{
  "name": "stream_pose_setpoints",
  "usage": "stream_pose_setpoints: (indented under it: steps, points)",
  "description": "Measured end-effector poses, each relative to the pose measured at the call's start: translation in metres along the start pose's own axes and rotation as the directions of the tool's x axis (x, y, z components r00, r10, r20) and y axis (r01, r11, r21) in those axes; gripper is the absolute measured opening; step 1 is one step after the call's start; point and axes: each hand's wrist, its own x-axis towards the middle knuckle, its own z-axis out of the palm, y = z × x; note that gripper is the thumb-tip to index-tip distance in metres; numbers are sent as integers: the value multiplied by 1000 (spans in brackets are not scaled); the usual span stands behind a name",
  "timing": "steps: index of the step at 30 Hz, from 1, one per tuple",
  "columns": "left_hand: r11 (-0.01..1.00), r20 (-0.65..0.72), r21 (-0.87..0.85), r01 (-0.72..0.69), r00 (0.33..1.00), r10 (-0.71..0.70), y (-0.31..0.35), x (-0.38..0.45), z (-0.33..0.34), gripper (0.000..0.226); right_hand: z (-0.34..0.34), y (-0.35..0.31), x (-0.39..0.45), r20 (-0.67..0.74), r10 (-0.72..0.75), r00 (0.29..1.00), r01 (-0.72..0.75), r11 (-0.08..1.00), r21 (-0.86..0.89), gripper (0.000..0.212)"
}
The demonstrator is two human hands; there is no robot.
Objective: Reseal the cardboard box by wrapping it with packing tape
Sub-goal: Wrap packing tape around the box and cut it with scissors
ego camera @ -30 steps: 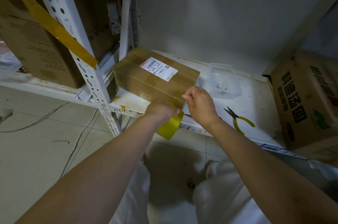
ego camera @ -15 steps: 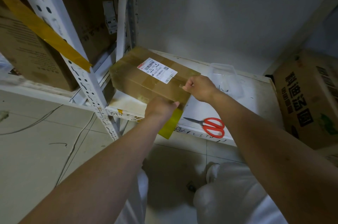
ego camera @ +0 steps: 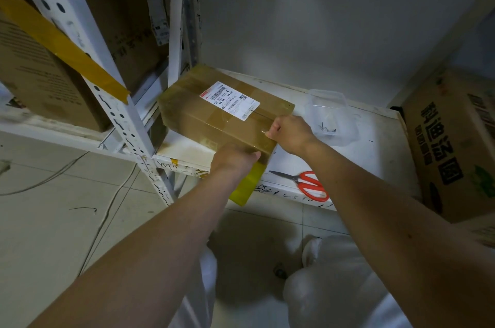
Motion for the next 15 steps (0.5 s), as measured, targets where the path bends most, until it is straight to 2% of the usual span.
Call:
stream_pose_setpoints:
  steps: [3, 7, 8, 11, 15]
  points:
    - [1000, -8, -9, 10, 1000, -10, -2, 3, 2, 27, 3, 2, -1, -28, 14, 1000, -14, 1000, -18, 19]
    - [999, -7, -32, 34, 999, -34, -5, 6, 5, 31, 10, 1, -2, -115, -4, 993, -11, 991, -130, 22]
    - [998, -6, -40, 40, 999, -41, -6, 7, 5, 33, 11, 1, -3, -150, 4, 989, -23, 992, -125, 29]
    - [997, -4, -65, 52, 999, -52, -8, 8, 7, 36, 8, 5, -2, -221, 130, 967, -143, 989, -44, 72]
    - [996, -5, -76, 46, 999, -47, -10, 8, 9, 37, 15, 2, 0, -82, 153, 985, -150, 988, 42, 77]
